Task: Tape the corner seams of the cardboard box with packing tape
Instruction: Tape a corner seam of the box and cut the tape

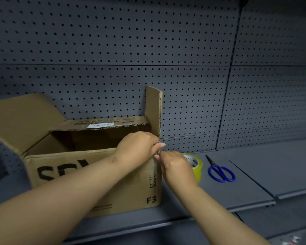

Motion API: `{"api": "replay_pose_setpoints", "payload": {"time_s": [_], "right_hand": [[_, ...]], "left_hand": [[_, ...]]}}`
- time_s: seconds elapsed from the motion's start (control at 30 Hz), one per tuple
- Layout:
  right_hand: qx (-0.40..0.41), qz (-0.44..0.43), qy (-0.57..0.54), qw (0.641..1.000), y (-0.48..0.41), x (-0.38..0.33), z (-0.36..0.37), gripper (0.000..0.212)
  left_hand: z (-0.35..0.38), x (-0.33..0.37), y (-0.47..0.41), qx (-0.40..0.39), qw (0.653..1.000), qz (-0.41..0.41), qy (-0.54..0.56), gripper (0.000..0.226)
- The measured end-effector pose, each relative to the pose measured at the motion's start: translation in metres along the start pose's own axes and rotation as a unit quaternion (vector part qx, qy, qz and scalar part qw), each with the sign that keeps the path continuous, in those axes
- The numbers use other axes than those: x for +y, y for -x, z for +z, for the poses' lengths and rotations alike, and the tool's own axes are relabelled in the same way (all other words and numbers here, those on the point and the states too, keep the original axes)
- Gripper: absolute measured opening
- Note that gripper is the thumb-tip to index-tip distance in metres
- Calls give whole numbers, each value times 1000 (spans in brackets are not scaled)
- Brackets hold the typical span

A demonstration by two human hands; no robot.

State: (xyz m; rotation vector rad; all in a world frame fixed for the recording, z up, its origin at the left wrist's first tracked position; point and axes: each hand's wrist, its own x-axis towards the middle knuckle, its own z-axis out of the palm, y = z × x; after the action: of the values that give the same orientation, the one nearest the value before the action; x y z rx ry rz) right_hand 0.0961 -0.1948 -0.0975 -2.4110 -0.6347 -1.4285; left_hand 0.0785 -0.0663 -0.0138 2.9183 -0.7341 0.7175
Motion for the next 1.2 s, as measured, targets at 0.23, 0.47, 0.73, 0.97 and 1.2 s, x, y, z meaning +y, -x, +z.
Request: {"api": "replay_pose_setpoints", "payload": {"time_s": [0.23, 0.47, 0.73, 0.97, 1.2], "right_hand": [[-140, 67, -146, 977, 22, 4, 10, 61], [-130, 72, -198, 969, 28, 4, 14, 70], [-175, 91, -133, 971, 52, 2, 21, 46], [-225, 109, -211, 945, 61, 4, 18, 90], [-220, 153, -86, 960, 43, 53, 0, 29]], "left_hand": [[0, 0, 2, 6, 1000, -1, -8, 32], [0, -1, 3, 4, 1000, 5, -10, 36], [1, -1, 3, 5, 1000, 6, -12, 31], [1, 0, 4, 14, 1000, 5, -13, 32], [-1, 0, 4, 2, 1000, -27, -16, 34]]}}
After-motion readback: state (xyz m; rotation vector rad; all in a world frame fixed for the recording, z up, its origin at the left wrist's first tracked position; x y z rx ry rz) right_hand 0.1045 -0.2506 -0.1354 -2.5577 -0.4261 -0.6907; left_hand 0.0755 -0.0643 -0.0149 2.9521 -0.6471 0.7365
